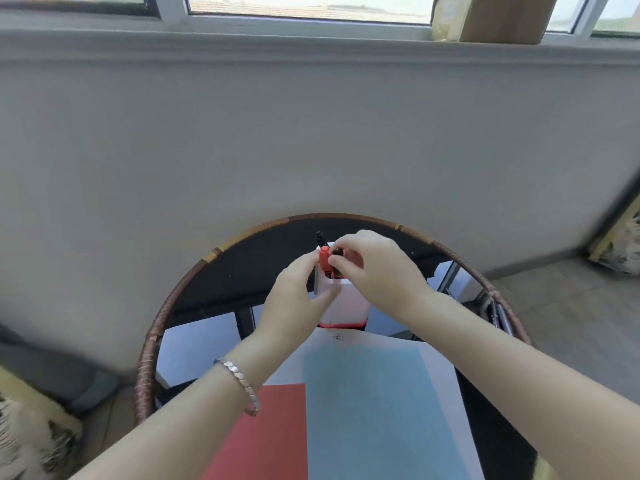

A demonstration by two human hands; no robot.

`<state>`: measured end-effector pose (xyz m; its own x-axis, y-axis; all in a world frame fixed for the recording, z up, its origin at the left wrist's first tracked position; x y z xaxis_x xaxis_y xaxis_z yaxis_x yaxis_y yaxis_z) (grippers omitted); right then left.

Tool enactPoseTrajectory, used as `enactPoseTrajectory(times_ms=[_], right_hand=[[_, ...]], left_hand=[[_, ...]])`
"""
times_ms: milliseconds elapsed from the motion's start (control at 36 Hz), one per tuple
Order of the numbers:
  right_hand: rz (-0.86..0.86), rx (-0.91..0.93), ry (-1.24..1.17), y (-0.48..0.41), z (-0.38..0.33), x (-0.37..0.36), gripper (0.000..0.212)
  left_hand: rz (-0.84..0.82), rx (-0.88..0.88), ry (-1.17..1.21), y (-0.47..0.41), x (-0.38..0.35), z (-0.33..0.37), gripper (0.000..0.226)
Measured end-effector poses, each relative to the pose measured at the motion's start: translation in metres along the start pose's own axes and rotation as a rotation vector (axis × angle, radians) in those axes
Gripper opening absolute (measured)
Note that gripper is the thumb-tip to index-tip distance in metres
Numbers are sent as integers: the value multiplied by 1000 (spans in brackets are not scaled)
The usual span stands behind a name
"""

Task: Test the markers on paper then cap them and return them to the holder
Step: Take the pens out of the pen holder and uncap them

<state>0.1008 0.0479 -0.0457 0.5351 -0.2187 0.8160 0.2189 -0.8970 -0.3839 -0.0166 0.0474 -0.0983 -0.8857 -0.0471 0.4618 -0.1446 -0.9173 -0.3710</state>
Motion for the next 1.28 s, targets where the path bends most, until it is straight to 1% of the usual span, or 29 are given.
enactPoseTrajectory(times_ms=[111,250,333,417,444,528,583,667,722,778,833,889,917,972,1000,1028,1111,1194,1222,1278], right_hand=[[186,51,-228,9,-3,39,8],[353,5,-613,27,6,73,16],[343,-77,-742,36,15,73,18],[268,-171,-778,43,25,64,26],[248,-195,-786,44,28,61,26],[204,-232,-753,49,33,59,20],[158,-201,-715,52,32,58,20],[32,-160,-685,60,28,55,24],[-55,-149,-642,66,27,52,26],[-130,-130,-531,71,28,47,24],[-199,-85,-390,75,25,43,20],[-241,-17,-268,77,19,41,21],[-243,23,-245,78,15,42,27],[-228,78,-241,78,9,46,45],[-212,85,-224,77,11,47,48],[-195,86,-195,77,12,48,47],[-117,51,-86,77,16,48,28],[134,30,103,81,22,57,32],[208,21,105,83,23,61,30],[256,-54,-35,87,25,65,21]], left_hand=[[-2,-4,-14,0,-2,-6,35],[-1,-2,-44,0,-1,-8,36],[-12,-15,-77,0,0,-7,34],[-40,0,-106,0,1,-7,36],[-49,8,-124,0,1,-7,38],[-75,27,-158,1,2,-5,43],[-76,37,-178,3,2,-2,46],[-3,16,-195,11,5,11,57],[36,-93,-193,19,6,30,62],[13,-238,-195,29,5,53,61],[-49,-391,-237,39,1,75,54],[-96,-533,-343,46,-5,92,44],[-106,-582,-398,47,-9,96,38],[-98,-616,-453,48,-14,99,28],[-88,-609,-458,47,-15,99,25],[-87,-593,-461,46,-15,99,22],[-118,-518,-472,41,-18,94,11],[-91,-401,-462,37,-19,87,15],[-73,-339,-423,37,-19,84,14],[-50,-172,-299,38,-20,75,12]])
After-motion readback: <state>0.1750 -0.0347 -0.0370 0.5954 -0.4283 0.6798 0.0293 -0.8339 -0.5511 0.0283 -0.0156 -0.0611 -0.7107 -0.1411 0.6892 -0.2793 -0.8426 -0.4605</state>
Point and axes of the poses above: each hand's wrist, its own y-axis away from the middle knuckle, its own x-axis out of the back of the hand, z = x × y, the point moved 5 cm from there along -y, towards the middle knuckle, and after that the axes turned 4 degrees about y, right-handed, at the moved point
